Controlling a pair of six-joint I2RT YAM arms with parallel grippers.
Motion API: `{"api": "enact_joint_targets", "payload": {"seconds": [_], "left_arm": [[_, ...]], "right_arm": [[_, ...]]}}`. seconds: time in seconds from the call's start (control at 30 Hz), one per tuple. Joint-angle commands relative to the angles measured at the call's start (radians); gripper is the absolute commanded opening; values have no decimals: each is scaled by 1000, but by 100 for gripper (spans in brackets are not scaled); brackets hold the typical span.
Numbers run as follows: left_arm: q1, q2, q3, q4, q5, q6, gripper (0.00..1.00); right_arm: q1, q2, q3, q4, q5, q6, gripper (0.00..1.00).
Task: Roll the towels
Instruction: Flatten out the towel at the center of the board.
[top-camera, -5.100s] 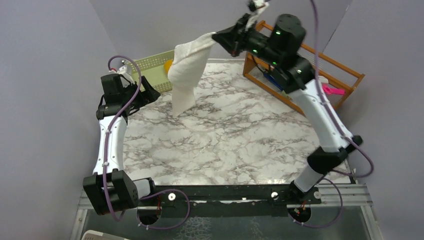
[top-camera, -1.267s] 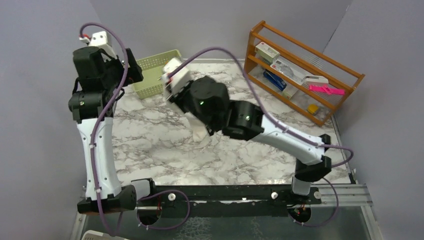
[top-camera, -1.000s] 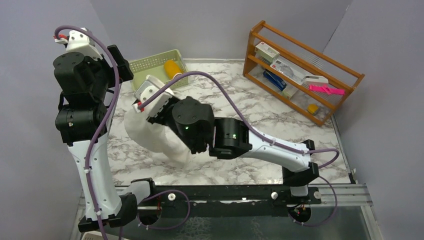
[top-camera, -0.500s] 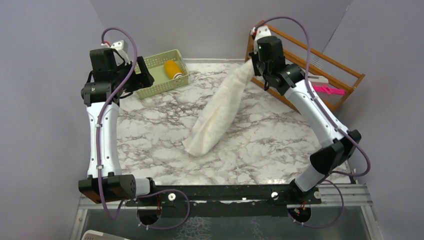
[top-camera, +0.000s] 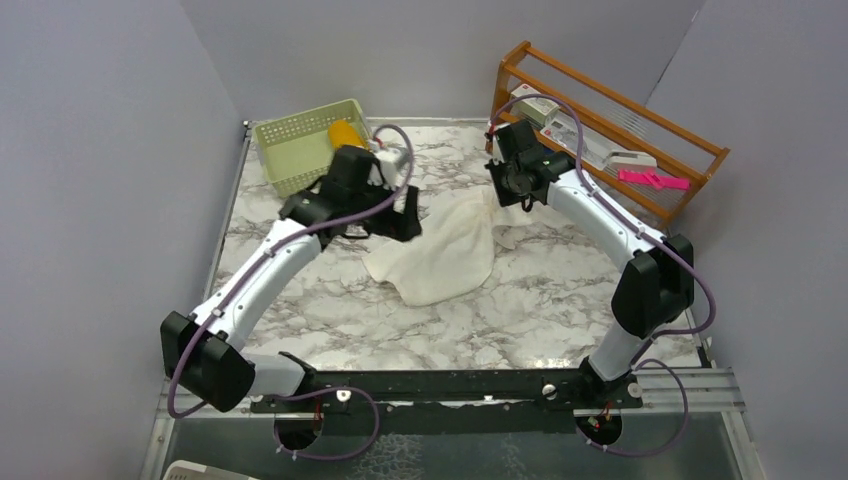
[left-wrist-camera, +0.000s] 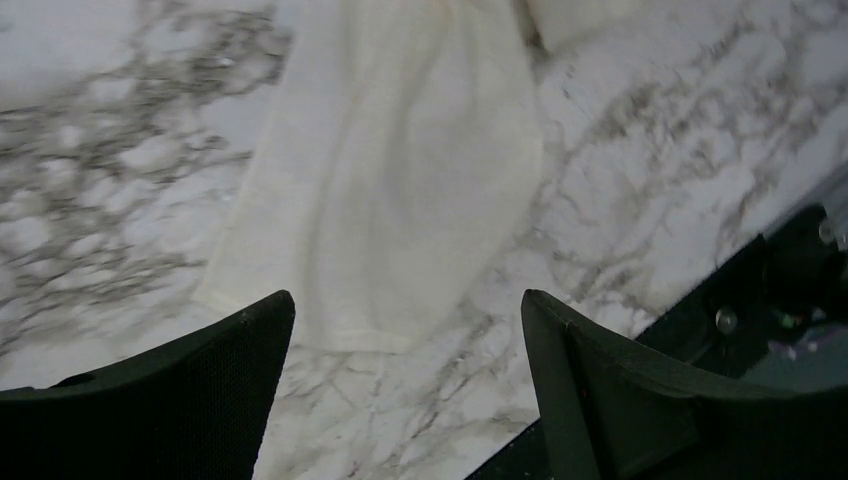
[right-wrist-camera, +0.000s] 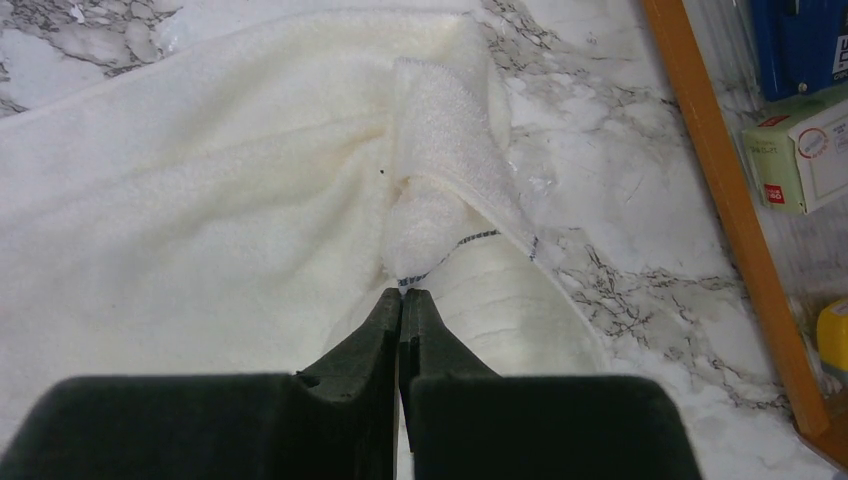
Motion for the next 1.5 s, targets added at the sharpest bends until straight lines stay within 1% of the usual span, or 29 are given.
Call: {"api": "enact_joint_targets", "payload": {"seconds": [0.0,0.1,0.2,0.33,0.4,0.47,0.53,0.63,0.8,0.9,0.93,1.0,1.03,1.07,1.13,1.23,1.33,1.4,1.47], "left_arm": [[-246,-8,-104,153,-176,-85,85],[-269,-38,-223,179,-210,-194,82],[-286,-132,-355,194,-226,-292,81],[-291,-215,-501,205,-198,-392,81],[-299,-229,-568,262,-167,-430,81],[-303,-241,-632,362,-142,-472,81],[-305,-231,-680,451,-127,-505,81],[-303,-171,-722,543,-118,-529,81],[-303,-59,-778,733,-128,-519,81],[-303,-9,-778,814,-157,-497,81],[-303,6,-769,844,-154,-491,76],[-301,18,-745,876,-131,-481,47],[-298,13,-711,865,-126,-473,21],[-293,-1,-676,829,-128,-464,1],[-261,-52,-594,718,-134,-426,0],[-184,-173,-460,480,-174,-369,0],[-109,-355,-359,256,-198,-351,0],[-97,-487,-323,141,-229,-398,0],[-96,-609,-312,53,-250,-506,0]], "right_arm": [[0,-21,3,29,-12,20,1],[-11,-43,-29,38,-7,35,1],[-18,-65,-66,50,-16,47,1],[-20,-71,-94,71,-46,56,1],[-21,-65,-97,79,-68,57,1],[-20,-62,-96,79,-78,58,1],[-21,-70,-100,83,-80,57,1],[-20,-88,-116,85,-76,59,1],[-21,-122,-156,88,-72,68,1],[-20,-148,-180,89,-73,74,1],[-20,-157,-186,89,-72,76,1],[-21,-173,-194,84,-67,80,1],[-20,-182,-194,79,-63,80,1],[-21,-192,-192,73,-59,82,1],[-21,-223,-188,59,-49,87,1],[-20,-307,-188,45,-44,79,1],[-19,-442,-236,52,-55,73,1],[-18,-577,-289,65,-74,68,1],[-18,-707,-336,85,-107,60,1]]}}
